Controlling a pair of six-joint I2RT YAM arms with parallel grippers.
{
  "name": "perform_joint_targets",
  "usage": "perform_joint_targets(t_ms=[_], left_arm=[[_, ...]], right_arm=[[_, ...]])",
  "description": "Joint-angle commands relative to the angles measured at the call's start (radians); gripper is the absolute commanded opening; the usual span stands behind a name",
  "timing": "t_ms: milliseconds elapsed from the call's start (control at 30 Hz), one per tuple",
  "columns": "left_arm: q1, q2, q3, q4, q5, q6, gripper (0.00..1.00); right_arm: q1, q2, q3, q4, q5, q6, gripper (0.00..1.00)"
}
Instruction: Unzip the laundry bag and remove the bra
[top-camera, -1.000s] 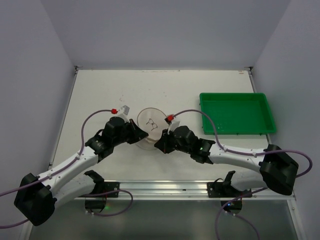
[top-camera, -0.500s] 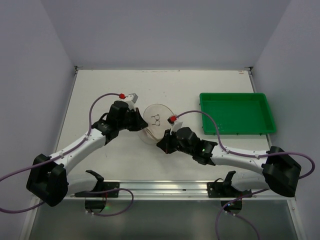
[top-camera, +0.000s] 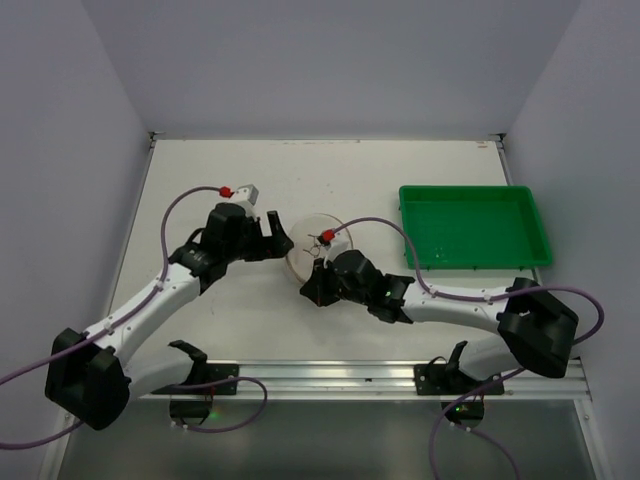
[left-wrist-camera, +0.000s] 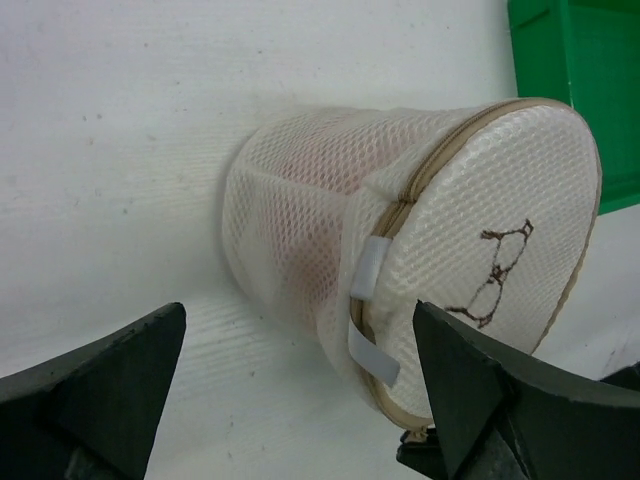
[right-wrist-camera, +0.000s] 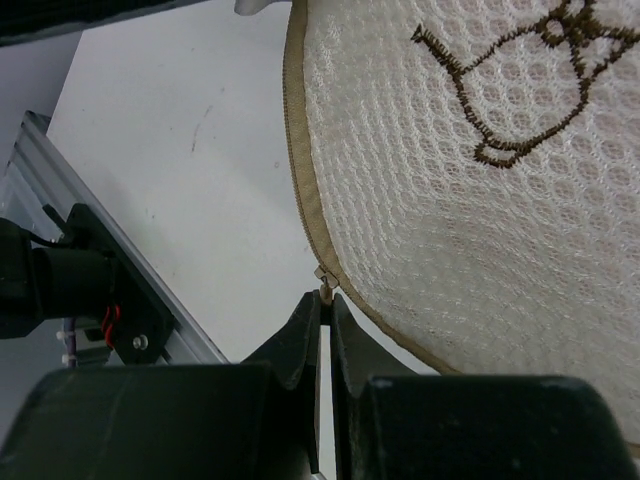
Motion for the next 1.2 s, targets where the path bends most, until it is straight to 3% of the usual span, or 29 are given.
perform_joint_targets(t_ms=[0,233,467,667,767,867,900,967,1000,1167], left_arm=[[0.01,-0.137,-0.058,-0.071,-0.075,-0.092,1.0],[-0.036,-0.338,-0.256,0.059,0.025,-0.328,1.0],[-0.117,-0.296,-0.303,0.176,0.011,-0.413,0.98],[-0.13,-0.196,-0.304,0.291,-0.005,-0.414,0.89],[-0.13,-0.161,-0.296,0.327,-0.002,-0.404,0.75],[-0.131,-0.148,-0.293,0.337,-0.013,-0.396,0.46],[-0.131,-0.148,-0.291,0.339,-0.016,-0.393,0.29],[-0.131,-0.145,-0.288,0.339,-0.024,-0.382,0.14],[-0.131,-0.144,-0.285,0.337,-0.024,-0.376,0.0],[-0.13,-0.13,-0.241,0.291,-0.053,-0.304,0.0]], right_arm=[[0.008,0.03,0.066,0.028,-0.022,0.02,0.0],[0.008,0.067,0.091,0.057,-0.031,0.026,0.0],[0.008,0.072,0.063,0.085,-0.045,0.037,0.0],[0.008,0.057,0.037,0.082,-0.044,0.037,0.0],[0.008,0.038,0.016,0.074,-0.045,0.037,0.0],[0.01,0.012,-0.024,0.074,-0.045,0.047,0.0],[0.008,0.003,-0.032,0.074,-0.044,0.052,0.0],[0.008,-0.024,-0.057,0.066,-0.044,0.054,0.0],[0.008,-0.035,-0.064,0.057,-0.039,0.054,0.0],[0.008,-0.092,-0.13,0.033,-0.005,0.06,0.0]])
